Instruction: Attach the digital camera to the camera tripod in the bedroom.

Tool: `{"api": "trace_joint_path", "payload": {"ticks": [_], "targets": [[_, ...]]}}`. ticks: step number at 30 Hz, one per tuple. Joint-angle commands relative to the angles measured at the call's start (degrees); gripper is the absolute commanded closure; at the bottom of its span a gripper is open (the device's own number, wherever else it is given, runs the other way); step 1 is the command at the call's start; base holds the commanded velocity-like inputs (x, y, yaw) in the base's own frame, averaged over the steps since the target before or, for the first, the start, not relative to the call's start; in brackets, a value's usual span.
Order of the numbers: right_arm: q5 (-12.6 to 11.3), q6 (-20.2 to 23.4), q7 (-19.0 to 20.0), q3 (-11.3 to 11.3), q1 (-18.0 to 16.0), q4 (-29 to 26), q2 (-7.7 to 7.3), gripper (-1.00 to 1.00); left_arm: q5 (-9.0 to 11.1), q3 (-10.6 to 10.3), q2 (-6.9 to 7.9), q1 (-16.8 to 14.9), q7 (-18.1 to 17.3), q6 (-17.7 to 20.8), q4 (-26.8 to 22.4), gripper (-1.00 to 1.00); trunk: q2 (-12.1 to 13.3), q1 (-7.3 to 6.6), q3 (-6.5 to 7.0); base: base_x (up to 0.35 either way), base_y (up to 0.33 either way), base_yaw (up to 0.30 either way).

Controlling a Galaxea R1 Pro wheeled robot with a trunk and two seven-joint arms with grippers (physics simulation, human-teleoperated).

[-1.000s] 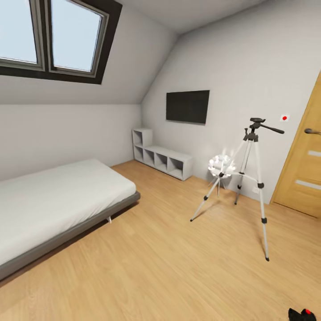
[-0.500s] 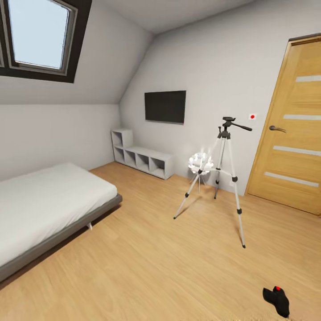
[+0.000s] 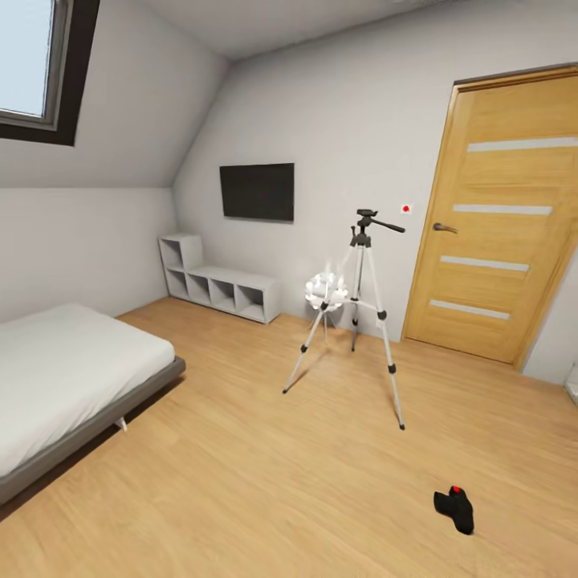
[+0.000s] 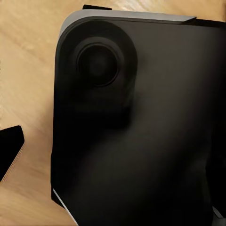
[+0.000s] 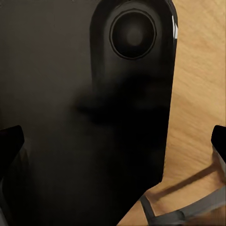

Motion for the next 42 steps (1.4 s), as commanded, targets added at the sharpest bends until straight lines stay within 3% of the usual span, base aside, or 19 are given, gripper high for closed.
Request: {"api": "trace_joint_path", "payload": {"ticks": [1,42], "targets": [[0.07,-0.01,-0.04,-0.01,-0.01,-0.01,0.02,-1.0,0.51,0.16,-0.01,0.02,-0.04,-0.11,-0.03,-1.0,-0.02,0.0,-0.04,0.0,0.0,-0.295],[0.3,0.23,0.11,0.17,-0.02,-0.01,-0.02,-1.0,0.49,0.16,-0.2,0.02,0.05,-0.96,-0.11,-1.0,-0.02,0.0,-0.04,0.0,0.0,-0.295]]}}
